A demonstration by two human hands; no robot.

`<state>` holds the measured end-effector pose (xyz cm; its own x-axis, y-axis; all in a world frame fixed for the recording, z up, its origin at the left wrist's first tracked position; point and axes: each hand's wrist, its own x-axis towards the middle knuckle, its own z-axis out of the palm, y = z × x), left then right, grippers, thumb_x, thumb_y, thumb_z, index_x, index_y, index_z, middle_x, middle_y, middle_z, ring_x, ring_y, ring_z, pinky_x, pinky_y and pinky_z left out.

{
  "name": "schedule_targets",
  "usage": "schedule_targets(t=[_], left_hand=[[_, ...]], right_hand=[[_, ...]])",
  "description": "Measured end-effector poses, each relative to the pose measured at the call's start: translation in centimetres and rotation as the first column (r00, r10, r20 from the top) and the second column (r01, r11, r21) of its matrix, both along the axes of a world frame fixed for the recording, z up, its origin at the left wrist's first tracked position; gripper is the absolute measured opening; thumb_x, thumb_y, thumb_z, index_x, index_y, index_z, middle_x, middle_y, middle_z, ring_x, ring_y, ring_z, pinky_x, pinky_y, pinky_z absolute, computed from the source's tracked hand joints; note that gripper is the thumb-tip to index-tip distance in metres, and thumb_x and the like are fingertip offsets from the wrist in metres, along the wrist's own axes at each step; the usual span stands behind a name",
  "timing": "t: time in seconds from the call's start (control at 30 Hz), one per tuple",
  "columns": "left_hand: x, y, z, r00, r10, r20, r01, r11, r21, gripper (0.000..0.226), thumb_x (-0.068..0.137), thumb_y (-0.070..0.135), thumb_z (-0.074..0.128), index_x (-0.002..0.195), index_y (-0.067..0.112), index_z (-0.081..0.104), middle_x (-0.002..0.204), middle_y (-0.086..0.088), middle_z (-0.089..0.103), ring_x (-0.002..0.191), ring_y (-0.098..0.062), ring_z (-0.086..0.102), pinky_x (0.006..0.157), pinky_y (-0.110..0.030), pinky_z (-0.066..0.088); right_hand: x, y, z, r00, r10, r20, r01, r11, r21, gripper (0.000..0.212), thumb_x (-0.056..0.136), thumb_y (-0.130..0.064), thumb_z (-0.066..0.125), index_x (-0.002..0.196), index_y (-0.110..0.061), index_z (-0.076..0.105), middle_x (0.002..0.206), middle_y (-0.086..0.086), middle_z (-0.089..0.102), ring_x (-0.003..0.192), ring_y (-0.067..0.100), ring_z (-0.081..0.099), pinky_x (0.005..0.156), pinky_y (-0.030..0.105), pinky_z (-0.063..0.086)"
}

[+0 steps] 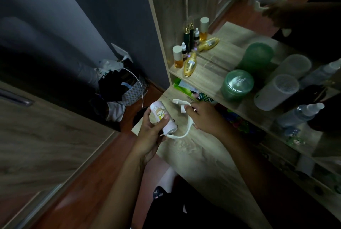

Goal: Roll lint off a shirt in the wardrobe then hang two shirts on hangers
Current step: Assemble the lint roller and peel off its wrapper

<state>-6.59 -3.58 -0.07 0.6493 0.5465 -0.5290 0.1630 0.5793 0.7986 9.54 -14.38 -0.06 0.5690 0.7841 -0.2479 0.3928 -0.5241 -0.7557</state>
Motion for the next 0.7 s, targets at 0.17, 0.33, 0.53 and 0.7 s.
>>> schedule_targets(t=[0.17,0.33,0.53,0.7], left_hand=[[0.0,-0.1,0.9,0.996,-0.085,0.002,0.085,0.995,0.051,0.070,0.082,0.016,0.071,0.141,0.032,0.039,0.107,-0.019,0.070,0.096,-0.033,0.067,0.081,-0.043,0.055],[0.5,-0.1,1.4,0.990,-0.140,0.005,0.139,0.988,0.071,0.069,0.087,0.006,0.066,0.144,0.028,0.035,0.099,-0.019,0.072,0.090,-0.034,0.068,0.068,-0.036,0.057],[0.7,-0.2,1.7,0.981,-0.192,0.031,0.190,0.980,0.051,0.069,0.083,0.007,0.067,0.143,0.029,0.039,0.104,-0.024,0.069,0.088,-0.032,0.068,0.070,-0.038,0.058],[1.0,-0.1,2.4,0.968,-0.241,0.069,0.237,0.970,0.056,0.068,0.085,0.003,0.068,0.141,0.025,0.038,0.098,-0.021,0.070,0.078,-0.029,0.071,0.072,-0.038,0.060]], right_hand=[[0.4,-0.2,0.5,0.999,0.024,0.032,-0.024,1.000,0.006,0.042,0.099,-0.035,0.045,0.059,-0.020,0.047,0.050,-0.003,0.057,0.049,0.015,0.066,0.054,0.027,0.051],[0.7,-0.2,1.0,0.997,0.022,0.070,-0.024,1.000,0.018,0.043,0.098,-0.035,0.047,0.061,-0.014,0.052,0.045,-0.002,0.055,0.044,0.012,0.063,0.054,0.032,0.054],[0.9,-0.3,1.9,0.994,0.035,0.107,-0.034,0.999,-0.003,0.043,0.098,-0.034,0.046,0.068,-0.007,0.060,0.047,-0.001,0.057,0.046,0.013,0.064,0.051,0.028,0.049],[1.1,-0.5,2.2,0.988,0.082,0.131,-0.079,0.996,-0.028,0.042,0.100,-0.030,0.042,0.077,-0.002,0.064,0.058,0.007,0.066,0.046,0.013,0.065,0.046,0.022,0.043]])
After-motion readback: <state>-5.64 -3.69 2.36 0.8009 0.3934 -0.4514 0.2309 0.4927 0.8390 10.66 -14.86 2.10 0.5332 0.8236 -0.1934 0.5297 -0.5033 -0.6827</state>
